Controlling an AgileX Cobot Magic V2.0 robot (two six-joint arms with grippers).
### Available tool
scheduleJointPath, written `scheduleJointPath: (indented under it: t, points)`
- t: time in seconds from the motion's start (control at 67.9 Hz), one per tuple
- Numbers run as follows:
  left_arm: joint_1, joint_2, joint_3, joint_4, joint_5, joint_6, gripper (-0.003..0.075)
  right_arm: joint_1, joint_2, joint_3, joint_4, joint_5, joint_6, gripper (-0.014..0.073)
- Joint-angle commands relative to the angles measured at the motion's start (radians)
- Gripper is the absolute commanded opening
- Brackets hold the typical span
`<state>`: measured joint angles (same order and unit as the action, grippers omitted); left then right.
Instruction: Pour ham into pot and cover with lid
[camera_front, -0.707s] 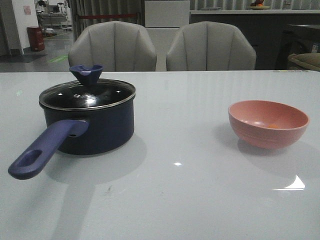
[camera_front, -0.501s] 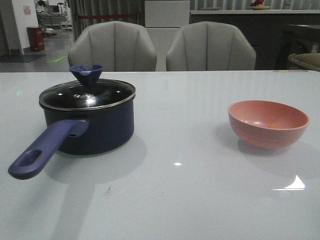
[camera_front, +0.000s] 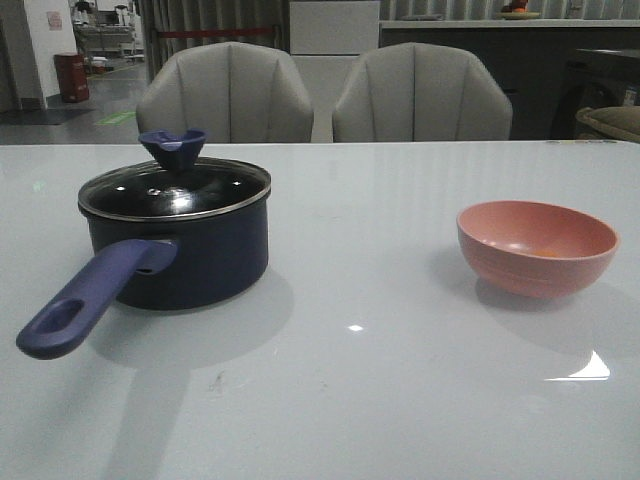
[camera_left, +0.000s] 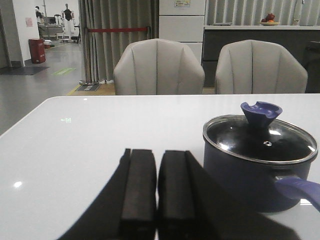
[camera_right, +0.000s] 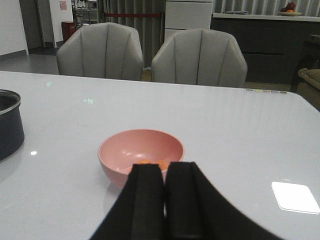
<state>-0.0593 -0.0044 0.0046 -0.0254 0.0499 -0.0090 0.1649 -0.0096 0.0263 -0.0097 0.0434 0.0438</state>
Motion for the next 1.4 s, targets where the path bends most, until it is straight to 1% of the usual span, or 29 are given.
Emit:
scheduleJointPath:
  t: [0.0,0.088,0.147,0.206,0.221,0.236,0.28,0.295,0.339,0.383,0.442,0.53,0.575,0.737,0.81,0.943,1.12,1.267,1.341,1.385]
  points:
    - [-0.007,-0.020,0.020,0.000,-0.080,-0.012,0.0113,-0.007,-0.020,-0.005,0.000,-0.085,-0.001,0.0162]
    - [-0.007,-0.020,0.020,0.000,-0.085,-0.012,0.0113,-0.007,-0.020,-0.005,0.000,-0.085,-0.001,0.0162]
    - [-0.007,-0.020,0.020,0.000,-0.111,-0.012,0.0113,-0.007,-0.020,-0.005,0.000,-0.085,-0.001,0.0162]
    - [-0.007,-0.020,0.020,0.000,-0.163,-0.012,0.0113,-0.007,-0.020,-0.005,0.000,-0.085,-0.001,0.0162]
    - [-0.007,-0.020,0.020,0.000,-0.193,-0.012,0.0113,-0.007,-0.020,-0.005,0.000,-0.085,-0.001,0.0162]
    - [-0.007,-0.020,0.020,0.000,-0.193,-0.012,0.0113,-0.007,-0.020,-0.005,0.000,-0.085,-0.001,0.0162]
    - [-0.007,-0.020,0.020,-0.002,-0.258,-0.012,0.0113,-0.007,-0.020,-0.005,0.000,-0.085,-0.001,0.0162]
    - [-0.007,-0.020,0.020,-0.002,-0.258,-0.012,0.0113,-0.007,-0.020,-0.005,0.000,-0.085,-0.001,0.0162]
    - [-0.007,-0.018,0.006,-0.015,-0.327,-0.012,0.0113,-0.007,-0.020,-0.005,0.000,-0.085,-0.001,0.0162]
    - [-0.007,-0.016,-0.014,-0.018,-0.331,-0.012,0.0113,-0.007,-0.020,-0.005,0.000,-0.085,-0.001,0.0162]
    - [-0.007,-0.016,-0.074,-0.018,-0.266,-0.012,0.0113,-0.007,-0.020,-0.005,0.000,-0.085,-0.001,0.0162]
    - [-0.007,-0.002,-0.191,-0.018,-0.088,-0.012,0.0113,-0.007,-0.020,-0.005,0.000,-0.085,-0.001,0.0162]
    - [-0.007,0.018,-0.246,-0.018,-0.029,-0.012,0.0113,-0.007,-0.020,-0.005,0.000,-0.085,-0.001,0.0162]
    - [-0.007,0.158,-0.440,-0.016,0.263,-0.012,0.0113,-0.007,-0.020,-0.005,0.000,-0.085,-0.001,0.0162]
    - [-0.007,0.223,-0.493,-0.025,0.336,-0.012,0.0113,-0.007,-0.020,-0.005,0.000,-0.085,-0.001,0.0162]
    - [-0.007,0.307,-0.519,-0.079,0.338,-0.012,0.0113,-0.007,-0.020,-0.005,0.000,-0.085,-0.001,0.0162]
    - [-0.007,0.370,-0.519,-0.067,0.327,-0.012,0.0113,-0.007,-0.020,-0.005,0.000,-0.085,-0.001,0.0162]
    - [-0.007,0.380,-0.519,-0.063,0.316,-0.012,0.0115,-0.007,-0.020,-0.005,0.000,-0.085,-0.001,0.0162]
    - [-0.007,0.380,-0.519,-0.063,0.303,-0.012,0.0132,-0.007,-0.020,-0.005,0.000,-0.085,-0.001,0.0162]
    - [-0.007,0.380,-0.519,-0.063,0.302,-0.012,0.0158,-0.007,-0.020,-0.005,0.000,-0.085,-0.001,0.0162]
